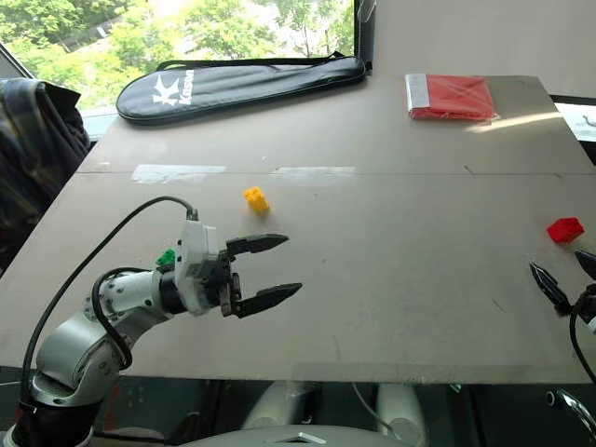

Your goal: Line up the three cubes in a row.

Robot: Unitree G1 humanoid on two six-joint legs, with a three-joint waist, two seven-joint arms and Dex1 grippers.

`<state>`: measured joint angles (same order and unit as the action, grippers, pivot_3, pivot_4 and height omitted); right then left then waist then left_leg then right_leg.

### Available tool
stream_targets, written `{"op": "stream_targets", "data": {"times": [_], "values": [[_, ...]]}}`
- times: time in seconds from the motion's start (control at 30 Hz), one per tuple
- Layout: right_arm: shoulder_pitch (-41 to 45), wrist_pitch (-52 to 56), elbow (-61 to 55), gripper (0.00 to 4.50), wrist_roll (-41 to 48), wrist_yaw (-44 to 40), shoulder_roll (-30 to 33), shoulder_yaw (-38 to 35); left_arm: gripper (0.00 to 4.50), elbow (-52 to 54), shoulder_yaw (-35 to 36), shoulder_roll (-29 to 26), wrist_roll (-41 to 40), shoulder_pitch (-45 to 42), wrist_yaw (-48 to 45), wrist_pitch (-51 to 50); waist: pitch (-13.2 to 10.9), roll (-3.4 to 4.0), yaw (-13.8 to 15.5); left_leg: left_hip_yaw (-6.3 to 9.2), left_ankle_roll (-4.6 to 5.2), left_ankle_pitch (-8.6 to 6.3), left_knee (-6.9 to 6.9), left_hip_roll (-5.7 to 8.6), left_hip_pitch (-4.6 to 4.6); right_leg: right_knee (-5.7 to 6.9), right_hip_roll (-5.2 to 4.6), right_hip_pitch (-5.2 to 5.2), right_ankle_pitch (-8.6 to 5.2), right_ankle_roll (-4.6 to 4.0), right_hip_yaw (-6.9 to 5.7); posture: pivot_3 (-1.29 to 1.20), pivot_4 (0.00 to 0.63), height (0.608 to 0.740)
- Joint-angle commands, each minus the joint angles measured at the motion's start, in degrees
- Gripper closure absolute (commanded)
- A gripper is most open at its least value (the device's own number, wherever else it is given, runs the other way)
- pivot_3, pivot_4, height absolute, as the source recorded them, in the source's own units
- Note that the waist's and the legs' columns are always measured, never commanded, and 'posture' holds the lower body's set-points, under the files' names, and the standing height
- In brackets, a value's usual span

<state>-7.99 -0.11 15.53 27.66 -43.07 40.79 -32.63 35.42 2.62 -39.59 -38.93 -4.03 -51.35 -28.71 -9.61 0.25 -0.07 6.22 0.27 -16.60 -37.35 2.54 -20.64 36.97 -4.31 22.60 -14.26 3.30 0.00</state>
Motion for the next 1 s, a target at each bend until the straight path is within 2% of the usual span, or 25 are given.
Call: {"op": "stream_targets", "data": {"times": [0.03,0.4,0.87,0.97,1.0], "values": [[3.9,1.9,3.0,0.00,-0.8,1.8,2.7,-1.4,0.10,3.2,1.0,-2.3,-4.4,-3.3,-1.6,-2.5,0.0,-0.01,-0.4,-0.04,0.00,0.00,0.00,0.00,0.00,0.00,0.00,0.00,0.00,0.00,0.02,0.00,0.150,0.740],[20.1,12.4,15.7,0.00,-1.5,4.2,4.3,1.3,0.10,3.0,2.3,-5.4,-7.7,-9.4,-2.3,-5.0,0.0,-0.02,-0.8,-0.54,0.00,0.00,-0.05,-0.25,0.05,0.06,0.22,0.04,0.05,-0.02,0.29,0.00,0.150,0.740],[31.7,5.5,28.7,0.00,-8.7,5.1,4.9,6.8,0.10,3.6,4.9,-7.2,-9.8,-8.1,-2.8,-5.8,0.0,-0.04,-0.9,-1.01,0.04,-0.02,-0.07,-0.27,0.06,0.05,0.26,0.20,0.14,0.12,0.74,0.00,0.150,0.740],[32.4,3.7,30.3,0.76,-9.4,4.7,5.1,7.0,0.00,3.6,5.3,-7.1,-10.2,-7.9,-2.4,-5.8,0.0,-0.04,-0.8,-1.07,0.06,-0.03,-0.07,-0.27,0.02,0.05,0.26,0.29,0.15,0.13,0.80,0.00,0.150,0.740],[32.6,3.1,30.7,1.22,-9.6,4.6,5.2,7.0,0.00,3.6,5.2,-7.1,-10.2,-7.9,-2.4,-5.8,0.0,-0.04,-0.8,-1.09,0.06,-0.03,-0.07,-0.27,0.01,0.05,0.26,0.31,0.16,0.15,0.82,0.00,0.150,0.740]]}}
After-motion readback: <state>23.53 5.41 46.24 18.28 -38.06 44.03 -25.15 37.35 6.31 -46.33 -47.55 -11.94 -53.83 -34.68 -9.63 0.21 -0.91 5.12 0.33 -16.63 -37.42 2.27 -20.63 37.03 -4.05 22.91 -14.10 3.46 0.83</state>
